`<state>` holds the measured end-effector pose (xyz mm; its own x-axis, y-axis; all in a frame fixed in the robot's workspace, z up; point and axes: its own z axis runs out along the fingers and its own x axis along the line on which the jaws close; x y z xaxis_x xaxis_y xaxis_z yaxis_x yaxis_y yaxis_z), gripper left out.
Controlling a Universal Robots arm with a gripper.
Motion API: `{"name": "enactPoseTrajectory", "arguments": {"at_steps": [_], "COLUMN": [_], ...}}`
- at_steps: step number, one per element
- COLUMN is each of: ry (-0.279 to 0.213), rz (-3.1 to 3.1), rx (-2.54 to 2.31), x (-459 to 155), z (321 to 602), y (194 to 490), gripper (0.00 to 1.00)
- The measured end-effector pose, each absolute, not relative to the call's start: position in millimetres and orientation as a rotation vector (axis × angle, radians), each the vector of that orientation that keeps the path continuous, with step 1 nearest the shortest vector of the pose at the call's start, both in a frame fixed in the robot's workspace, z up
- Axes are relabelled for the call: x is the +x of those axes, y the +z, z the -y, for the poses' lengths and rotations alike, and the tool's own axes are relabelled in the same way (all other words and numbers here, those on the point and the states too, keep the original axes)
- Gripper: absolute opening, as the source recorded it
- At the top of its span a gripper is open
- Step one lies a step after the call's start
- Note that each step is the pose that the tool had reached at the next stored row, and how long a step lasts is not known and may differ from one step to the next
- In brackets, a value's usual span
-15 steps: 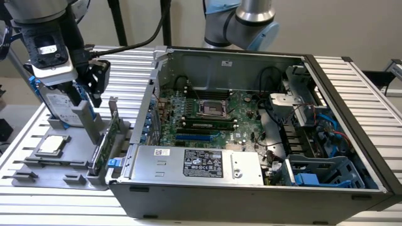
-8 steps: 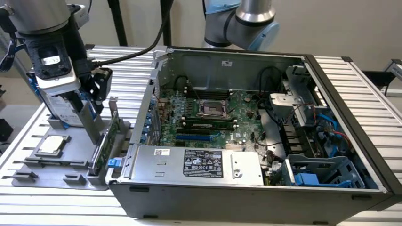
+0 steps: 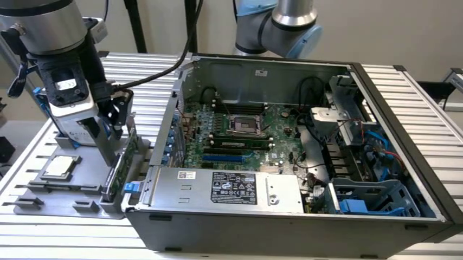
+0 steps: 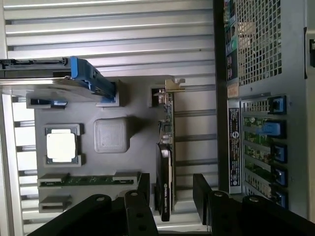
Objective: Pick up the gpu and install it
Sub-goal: 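Pick up the gpu and move the gpu toward the slot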
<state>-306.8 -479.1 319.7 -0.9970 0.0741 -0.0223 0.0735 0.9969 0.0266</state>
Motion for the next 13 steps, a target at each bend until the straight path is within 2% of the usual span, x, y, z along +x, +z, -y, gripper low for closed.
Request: {"name": "enactPoseTrajectory", "arguments": {"at_steps": [13], "ry": [0.04], "rz": [-3.116], "rx": [0.116], "x": [-302.7], "z": [484.1], "y": [296.1], "gripper": [0.48]}}
